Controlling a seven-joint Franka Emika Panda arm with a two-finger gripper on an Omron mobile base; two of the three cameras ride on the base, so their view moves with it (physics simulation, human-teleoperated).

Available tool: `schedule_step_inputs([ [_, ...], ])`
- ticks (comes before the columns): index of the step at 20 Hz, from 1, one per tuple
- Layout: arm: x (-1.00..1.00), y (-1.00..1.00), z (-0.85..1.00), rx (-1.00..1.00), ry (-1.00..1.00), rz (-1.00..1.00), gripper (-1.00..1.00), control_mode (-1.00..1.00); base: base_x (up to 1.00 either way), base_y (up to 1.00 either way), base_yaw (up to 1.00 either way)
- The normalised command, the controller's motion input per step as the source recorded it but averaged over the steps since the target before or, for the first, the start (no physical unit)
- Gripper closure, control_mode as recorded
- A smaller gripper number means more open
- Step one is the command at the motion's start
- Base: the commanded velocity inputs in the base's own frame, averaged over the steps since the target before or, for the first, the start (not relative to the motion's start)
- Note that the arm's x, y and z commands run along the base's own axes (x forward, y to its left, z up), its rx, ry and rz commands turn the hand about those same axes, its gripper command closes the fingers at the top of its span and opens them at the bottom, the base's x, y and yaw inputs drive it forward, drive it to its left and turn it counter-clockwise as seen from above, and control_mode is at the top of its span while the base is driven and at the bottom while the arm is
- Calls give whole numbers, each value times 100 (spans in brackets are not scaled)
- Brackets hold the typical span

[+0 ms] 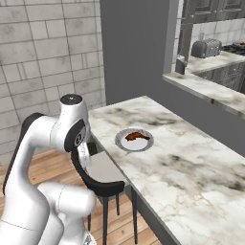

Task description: Take the chicken drumsticks from the pan and place one on each plate on the dining counter.

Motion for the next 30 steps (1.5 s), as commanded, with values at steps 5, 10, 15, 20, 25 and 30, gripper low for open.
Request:
schedule_step_inputs([
  [5,-31,15,-27,-4,12,0,-100,-100,0,0,0],
  [10,-11,0,-4,0,0,0,-100,100,-71,-5,-7],
  [15,0,0,0,0,0,0,-100,100,-100,-25,-24],
  [20,0,0,0,0,0,0,-100,100,-95,-41,-29],
  [25,0,0,0,0,0,0,-100,100,-74,-62,-30],
  [30,0,0,0,0,0,0,-100,100,-66,-85,-25],
])
